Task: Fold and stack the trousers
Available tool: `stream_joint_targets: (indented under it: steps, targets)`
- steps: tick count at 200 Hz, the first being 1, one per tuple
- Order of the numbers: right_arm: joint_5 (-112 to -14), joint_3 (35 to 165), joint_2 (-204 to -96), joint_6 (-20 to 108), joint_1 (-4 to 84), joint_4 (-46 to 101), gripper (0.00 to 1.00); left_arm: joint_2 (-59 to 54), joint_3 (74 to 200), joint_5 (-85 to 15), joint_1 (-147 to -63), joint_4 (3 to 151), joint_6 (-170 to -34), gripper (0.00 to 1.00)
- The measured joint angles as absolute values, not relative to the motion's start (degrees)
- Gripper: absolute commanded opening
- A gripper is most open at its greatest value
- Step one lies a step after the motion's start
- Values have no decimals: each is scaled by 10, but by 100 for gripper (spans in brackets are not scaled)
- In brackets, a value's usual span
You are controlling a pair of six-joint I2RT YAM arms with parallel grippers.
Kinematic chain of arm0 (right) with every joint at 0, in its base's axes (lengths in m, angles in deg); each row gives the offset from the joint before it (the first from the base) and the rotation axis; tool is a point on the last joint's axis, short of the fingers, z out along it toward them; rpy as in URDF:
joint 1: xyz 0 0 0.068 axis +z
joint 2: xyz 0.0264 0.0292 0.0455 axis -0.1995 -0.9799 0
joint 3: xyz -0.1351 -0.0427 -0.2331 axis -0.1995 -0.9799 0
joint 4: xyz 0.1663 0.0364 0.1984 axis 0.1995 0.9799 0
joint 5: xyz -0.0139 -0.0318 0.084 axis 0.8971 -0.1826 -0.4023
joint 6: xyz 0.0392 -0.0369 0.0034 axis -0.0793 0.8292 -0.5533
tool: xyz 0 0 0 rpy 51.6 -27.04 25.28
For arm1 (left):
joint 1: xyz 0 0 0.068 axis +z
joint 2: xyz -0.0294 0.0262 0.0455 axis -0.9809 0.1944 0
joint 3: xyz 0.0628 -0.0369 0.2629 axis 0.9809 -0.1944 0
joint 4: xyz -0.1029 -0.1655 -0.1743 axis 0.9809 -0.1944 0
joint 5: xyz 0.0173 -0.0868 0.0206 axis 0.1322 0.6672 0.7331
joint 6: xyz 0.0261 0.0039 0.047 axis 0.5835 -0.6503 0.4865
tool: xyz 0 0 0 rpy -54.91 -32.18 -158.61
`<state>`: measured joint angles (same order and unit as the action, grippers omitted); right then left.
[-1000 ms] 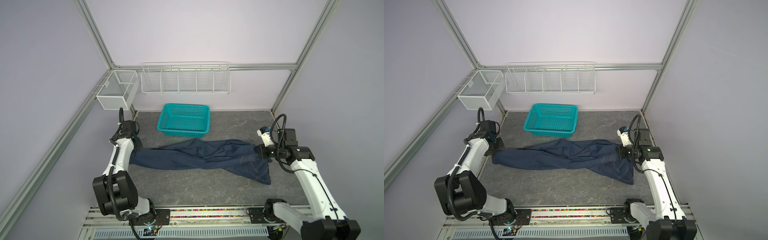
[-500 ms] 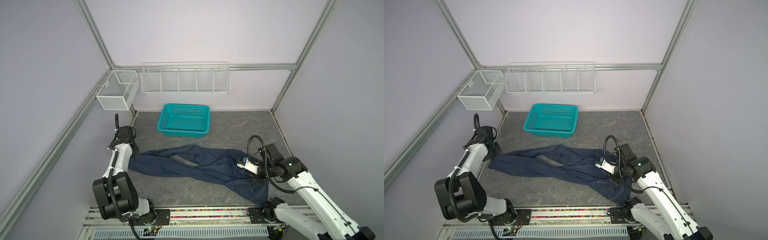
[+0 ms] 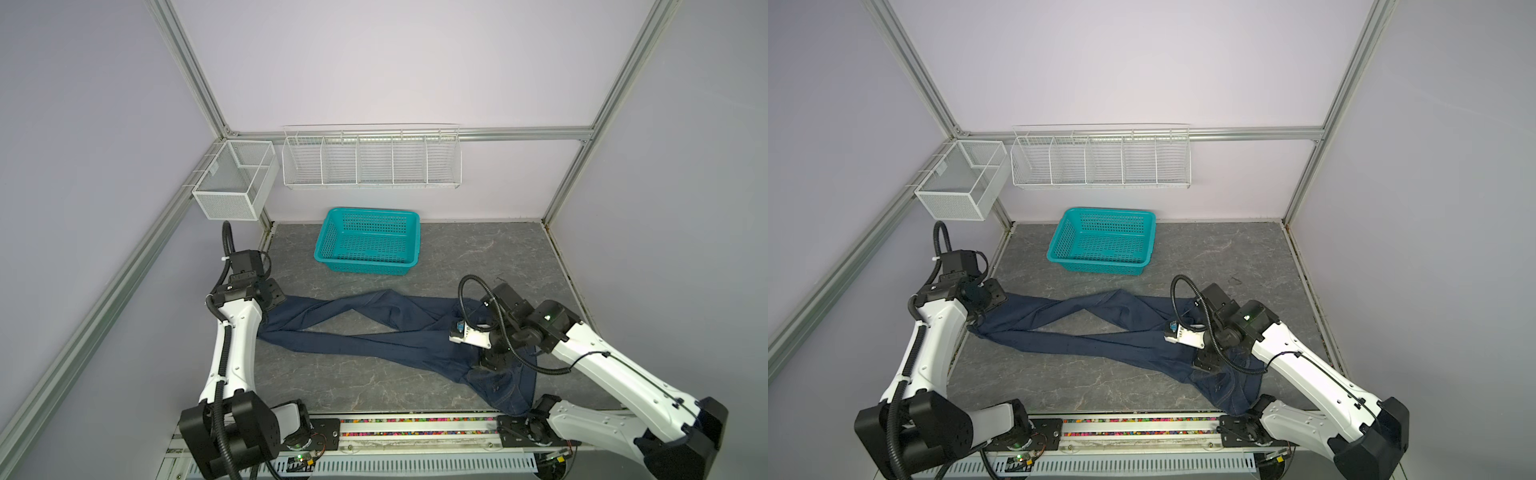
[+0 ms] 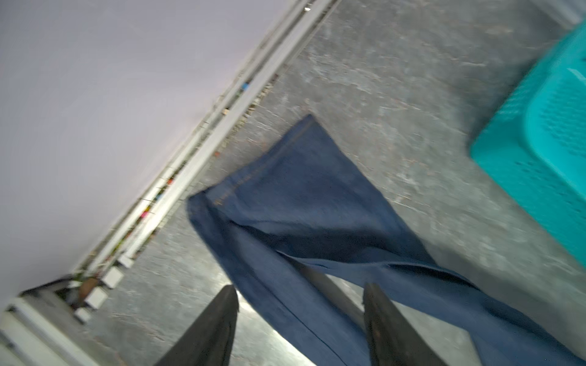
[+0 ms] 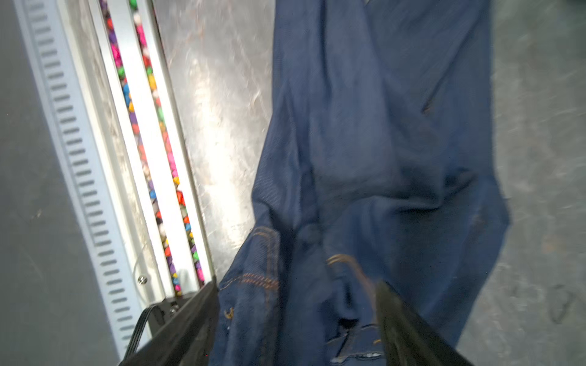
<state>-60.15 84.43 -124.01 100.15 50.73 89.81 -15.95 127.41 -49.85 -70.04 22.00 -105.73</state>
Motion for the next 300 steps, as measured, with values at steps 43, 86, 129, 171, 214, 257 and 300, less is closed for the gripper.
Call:
stream_joint_targets:
  steps: [43, 86, 129, 171, 214, 257, 300]
  targets:
    - [-598, 915, -1237, 986, 461, 887, 84, -207, 1204, -450, -833, 215, -1152, 67]
    - [-563, 915, -1277, 802, 335, 811, 87, -184, 1179, -433, -991, 242, -1236, 68]
    - [-550, 844, -1329, 559, 221, 739, 86, -132, 1178, -415, -1130, 315, -1252, 69]
    - [-541, 753, -1342, 396, 112, 717, 86, -56, 1199, -373, -1238, 411, -1194, 72]
    - [-539, 707, -1346, 325, 62, 693, 84, 32, 1240, -324, -1302, 489, -1074, 72]
    - [-539, 676, -1397, 308, 48, 648, 82, 94, 1258, -296, -1328, 512, -957, 73]
    - [-557, 648, -1434, 293, 44, 590, 55, 123, 1272, -275, -1356, 526, -853, 72]
